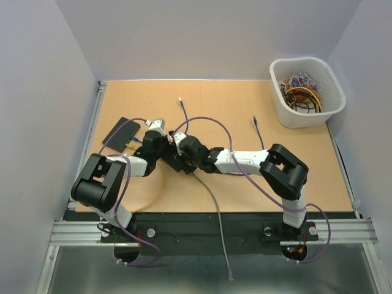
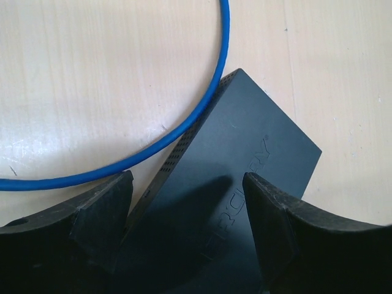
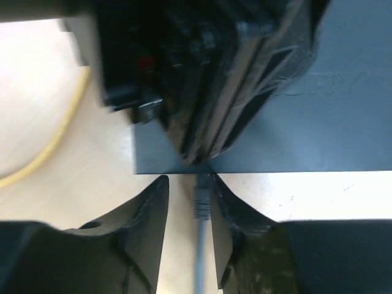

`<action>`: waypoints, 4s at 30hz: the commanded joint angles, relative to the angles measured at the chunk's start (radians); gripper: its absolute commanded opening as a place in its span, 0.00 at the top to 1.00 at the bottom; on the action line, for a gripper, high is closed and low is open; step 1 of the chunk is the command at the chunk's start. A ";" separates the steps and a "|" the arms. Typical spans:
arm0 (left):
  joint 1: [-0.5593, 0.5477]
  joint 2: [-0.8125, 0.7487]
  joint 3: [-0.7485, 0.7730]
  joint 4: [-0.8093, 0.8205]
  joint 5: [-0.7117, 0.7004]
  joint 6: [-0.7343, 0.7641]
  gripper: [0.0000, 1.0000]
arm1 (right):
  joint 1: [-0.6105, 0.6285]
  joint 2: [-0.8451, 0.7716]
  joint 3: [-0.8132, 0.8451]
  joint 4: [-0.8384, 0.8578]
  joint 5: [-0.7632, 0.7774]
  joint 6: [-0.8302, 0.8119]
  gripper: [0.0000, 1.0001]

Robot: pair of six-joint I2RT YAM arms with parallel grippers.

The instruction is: Insert the plug into the switch port

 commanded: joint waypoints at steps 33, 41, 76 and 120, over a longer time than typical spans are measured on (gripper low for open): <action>0.033 -0.482 0.381 -0.721 -0.014 0.073 0.09 | -0.154 -0.516 -0.531 0.098 0.085 0.182 0.53; 0.035 -0.587 0.320 -0.800 -0.183 0.197 0.07 | -0.165 -0.444 -0.528 0.098 0.088 0.191 0.56; 0.037 -0.572 0.293 -0.792 -0.139 0.211 0.07 | -0.174 -0.383 -0.520 0.107 0.053 0.178 0.72; 0.037 -0.086 0.140 -0.223 0.054 -0.071 0.13 | -0.171 -0.312 -0.381 0.130 -0.039 0.125 1.00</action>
